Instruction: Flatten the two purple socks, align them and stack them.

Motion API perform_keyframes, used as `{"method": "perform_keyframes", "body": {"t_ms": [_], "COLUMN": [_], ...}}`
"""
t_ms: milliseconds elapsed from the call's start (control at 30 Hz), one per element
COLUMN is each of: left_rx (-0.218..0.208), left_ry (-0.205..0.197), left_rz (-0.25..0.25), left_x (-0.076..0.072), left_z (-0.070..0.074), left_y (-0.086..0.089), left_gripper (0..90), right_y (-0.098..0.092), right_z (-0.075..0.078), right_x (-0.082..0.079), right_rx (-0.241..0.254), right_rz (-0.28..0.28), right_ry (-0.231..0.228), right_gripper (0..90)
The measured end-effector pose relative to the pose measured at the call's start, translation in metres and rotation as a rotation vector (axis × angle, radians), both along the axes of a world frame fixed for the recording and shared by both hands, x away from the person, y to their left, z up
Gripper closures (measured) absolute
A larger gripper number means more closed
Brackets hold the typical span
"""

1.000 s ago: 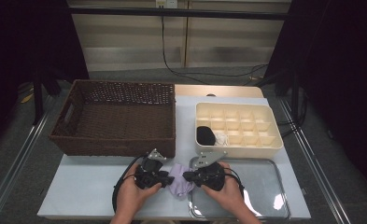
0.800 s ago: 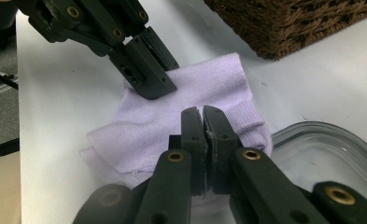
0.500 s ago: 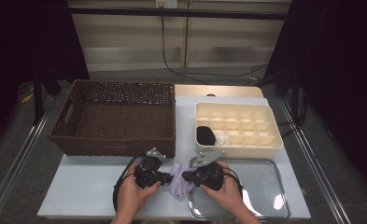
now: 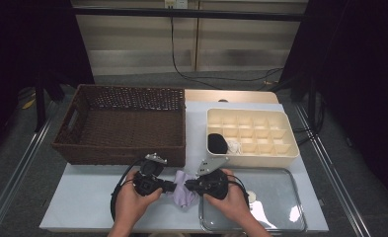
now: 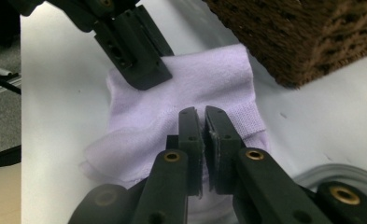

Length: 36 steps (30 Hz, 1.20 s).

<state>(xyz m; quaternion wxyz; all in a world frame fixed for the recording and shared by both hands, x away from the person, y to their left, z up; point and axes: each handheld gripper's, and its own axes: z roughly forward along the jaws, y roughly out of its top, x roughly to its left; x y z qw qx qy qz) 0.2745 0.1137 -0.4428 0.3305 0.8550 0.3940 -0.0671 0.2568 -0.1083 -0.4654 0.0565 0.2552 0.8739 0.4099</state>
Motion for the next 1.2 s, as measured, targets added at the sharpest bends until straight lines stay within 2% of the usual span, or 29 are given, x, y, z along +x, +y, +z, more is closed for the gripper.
{"method": "perform_keyframes", "body": {"t_ms": [267, 567, 867, 1000, 1200], "left_rx": [0.0, 0.002, 0.0, -0.017, -0.024], "left_ry": [-0.001, 0.014, 0.019, 0.021, 0.007], "left_rz": [0.005, -0.003, -0.014, -0.015, -0.035], "left_x": [0.001, 0.001, 0.001, 0.001, -0.002], "left_z": [0.002, 0.001, 0.004, 0.005, 0.011], "left_y": [0.003, 0.001, 0.001, -0.001, -0.006], "left_gripper": [84.9, 84.9, 84.9, 84.9, 84.9], "right_y": [0.001, -0.002, -0.003, -0.002, -0.002], "right_z": [0.005, -0.001, -0.004, -0.004, -0.005], "right_x": [-0.004, -0.005, -0.003, -0.003, -0.003], "right_rx": [-0.005, -0.035, -0.02, -0.02, -0.017], "right_rz": [0.01, 0.012, 0.008, 0.008, 0.007], "right_ry": [-0.011, -0.003, 0.015, 0.017, 0.019], "right_gripper": [84.5, 86.1, 86.8, 86.9, 87.1]}}
